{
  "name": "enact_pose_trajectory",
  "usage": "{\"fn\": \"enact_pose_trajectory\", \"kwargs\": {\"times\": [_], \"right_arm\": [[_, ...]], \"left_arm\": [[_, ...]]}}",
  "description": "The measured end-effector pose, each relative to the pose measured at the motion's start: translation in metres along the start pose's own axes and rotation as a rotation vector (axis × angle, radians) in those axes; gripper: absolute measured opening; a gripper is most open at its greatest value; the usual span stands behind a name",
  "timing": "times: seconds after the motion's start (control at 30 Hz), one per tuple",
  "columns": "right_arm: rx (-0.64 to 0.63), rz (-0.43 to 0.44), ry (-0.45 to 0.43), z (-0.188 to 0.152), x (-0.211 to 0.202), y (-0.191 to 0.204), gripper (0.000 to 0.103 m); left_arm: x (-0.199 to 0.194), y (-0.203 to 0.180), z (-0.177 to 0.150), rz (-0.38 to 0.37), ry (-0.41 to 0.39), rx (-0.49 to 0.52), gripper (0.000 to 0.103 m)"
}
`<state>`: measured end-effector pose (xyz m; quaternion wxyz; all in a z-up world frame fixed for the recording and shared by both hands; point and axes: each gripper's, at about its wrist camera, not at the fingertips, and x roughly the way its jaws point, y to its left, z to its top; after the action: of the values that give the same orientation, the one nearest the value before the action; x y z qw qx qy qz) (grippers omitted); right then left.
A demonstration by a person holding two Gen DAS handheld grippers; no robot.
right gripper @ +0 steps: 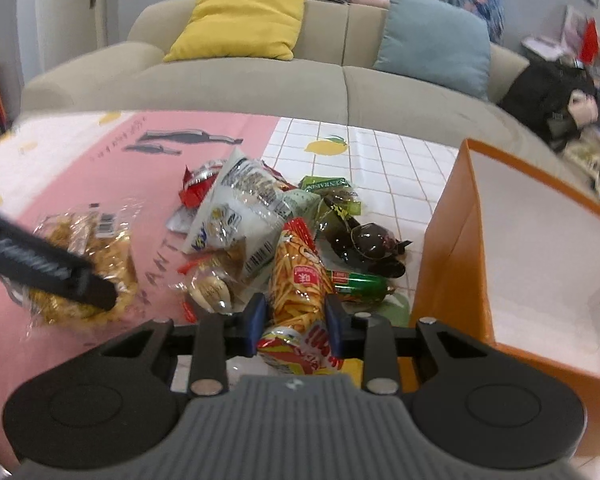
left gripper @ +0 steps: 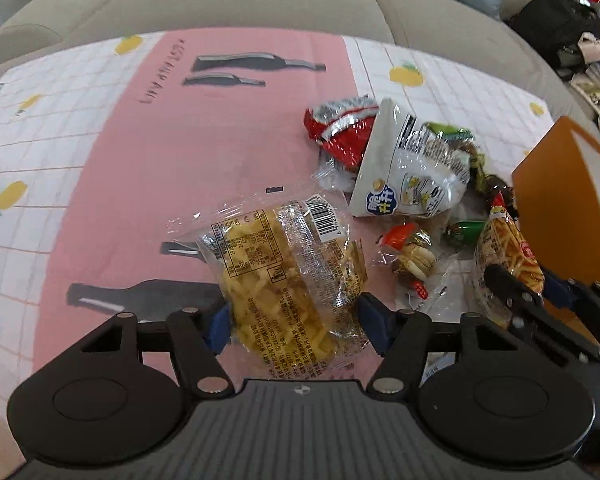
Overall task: Organize snacks
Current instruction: 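Carry both bags into the orange box and open both tools to release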
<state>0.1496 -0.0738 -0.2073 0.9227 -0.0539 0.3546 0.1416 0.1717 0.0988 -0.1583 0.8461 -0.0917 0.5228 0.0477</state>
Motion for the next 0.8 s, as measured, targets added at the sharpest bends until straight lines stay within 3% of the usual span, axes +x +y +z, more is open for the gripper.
{"fn": "enact_pose_trajectory", "kwargs": {"times": [0.13,0.47,0.8], "right_arm": [[0.041,0.032,-0.051,0.005,-0.014,-0.006,0.029],[0.194,0.142,-0.114,0.031,-0.076,-0.033,0.029],[0.225,0.121,-0.134,0.067,-0.128,-0.094,0.029]], "left_arm": [[-0.027,-0.001,-0.004,-0.008,-0.043,0.003,0.074],[-0.092,-0.033,0.000,-0.118,-0.159,0.078,0.074],[-0.113,-0.099,0.019,-0.205,-0.228,0.224,0.074]]}}
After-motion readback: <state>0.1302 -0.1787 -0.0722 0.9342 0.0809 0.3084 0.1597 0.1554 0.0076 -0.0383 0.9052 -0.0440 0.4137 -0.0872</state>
